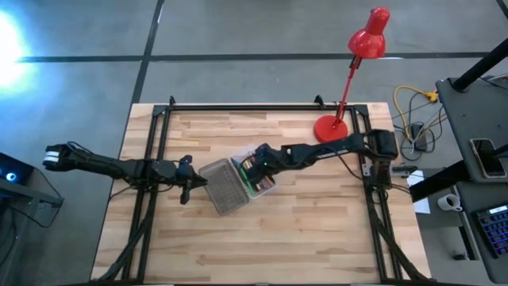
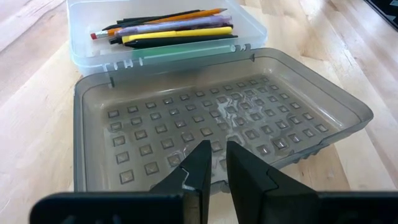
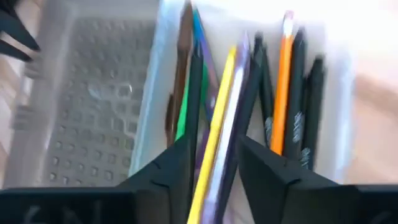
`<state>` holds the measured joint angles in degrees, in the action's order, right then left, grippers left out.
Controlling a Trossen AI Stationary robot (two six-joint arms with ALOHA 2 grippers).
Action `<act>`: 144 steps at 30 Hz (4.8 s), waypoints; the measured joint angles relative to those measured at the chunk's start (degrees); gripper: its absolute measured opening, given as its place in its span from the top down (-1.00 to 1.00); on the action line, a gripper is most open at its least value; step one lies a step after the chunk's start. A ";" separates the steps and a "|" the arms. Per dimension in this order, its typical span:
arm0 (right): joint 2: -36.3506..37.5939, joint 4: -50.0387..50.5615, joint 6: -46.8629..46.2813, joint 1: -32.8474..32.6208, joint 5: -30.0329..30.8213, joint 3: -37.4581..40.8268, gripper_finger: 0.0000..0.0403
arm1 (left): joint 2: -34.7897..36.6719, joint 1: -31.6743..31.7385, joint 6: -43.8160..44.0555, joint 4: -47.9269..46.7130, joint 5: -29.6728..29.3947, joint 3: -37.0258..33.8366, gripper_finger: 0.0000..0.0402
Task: Pick & place school supplies into a supply box
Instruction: Close the gray supply box
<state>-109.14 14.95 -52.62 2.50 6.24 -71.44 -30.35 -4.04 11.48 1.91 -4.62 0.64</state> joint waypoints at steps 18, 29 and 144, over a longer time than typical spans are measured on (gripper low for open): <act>17.79 18.44 9.23 -1.87 6.09 1.63 0.25 | -0.07 0.00 -0.63 0.00 -0.04 0.00 0.83; 17.05 19.18 -1.11 -6.77 8.41 2.45 0.38 | -0.11 -0.02 -21.61 0.31 -1.71 0.02 0.83; 6.66 3.66 12.79 14.41 -24.85 14.28 0.96 | -47.50 -22.85 76.89 -11.28 -45.10 30.88 1.00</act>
<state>-102.48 18.61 -39.83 16.91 -18.61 -57.17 -77.84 -26.89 88.38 -9.37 -49.72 31.53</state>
